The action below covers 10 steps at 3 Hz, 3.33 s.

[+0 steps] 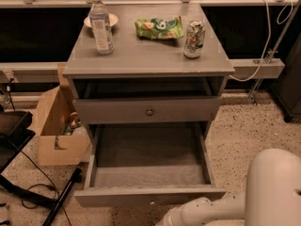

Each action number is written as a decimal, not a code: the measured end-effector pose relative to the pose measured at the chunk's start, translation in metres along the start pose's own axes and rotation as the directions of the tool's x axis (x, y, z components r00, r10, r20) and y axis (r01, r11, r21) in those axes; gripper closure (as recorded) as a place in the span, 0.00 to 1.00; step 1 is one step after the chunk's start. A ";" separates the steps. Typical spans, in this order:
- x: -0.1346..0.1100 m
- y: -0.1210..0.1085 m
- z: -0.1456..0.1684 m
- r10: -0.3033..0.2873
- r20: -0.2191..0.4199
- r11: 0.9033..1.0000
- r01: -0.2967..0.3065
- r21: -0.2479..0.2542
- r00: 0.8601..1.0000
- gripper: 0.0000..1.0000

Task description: Close middle drawer

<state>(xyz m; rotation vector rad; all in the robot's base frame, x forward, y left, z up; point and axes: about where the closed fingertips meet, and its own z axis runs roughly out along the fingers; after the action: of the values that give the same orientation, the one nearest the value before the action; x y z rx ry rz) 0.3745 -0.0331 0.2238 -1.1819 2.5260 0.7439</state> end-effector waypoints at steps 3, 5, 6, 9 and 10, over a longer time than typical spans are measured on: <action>-0.062 -0.049 -0.020 -0.058 0.011 0.998 0.058 0.032 0.998 1.00; -0.089 -0.083 -0.012 -0.069 0.066 0.998 0.069 0.001 0.995 1.00; -0.088 -0.083 -0.012 -0.069 0.066 0.998 0.069 0.001 0.995 1.00; -0.141 -0.169 -0.047 -0.066 0.089 0.997 0.063 0.038 0.994 1.00; -0.157 -0.201 -0.056 -0.045 0.108 0.998 0.039 0.059 0.993 1.00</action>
Offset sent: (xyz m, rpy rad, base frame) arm 0.1223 0.0031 0.0384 -0.0086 -0.0767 0.0504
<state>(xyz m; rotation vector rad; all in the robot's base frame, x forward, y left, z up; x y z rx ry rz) 0.6284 -0.0718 0.2690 -1.1404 2.4090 0.7024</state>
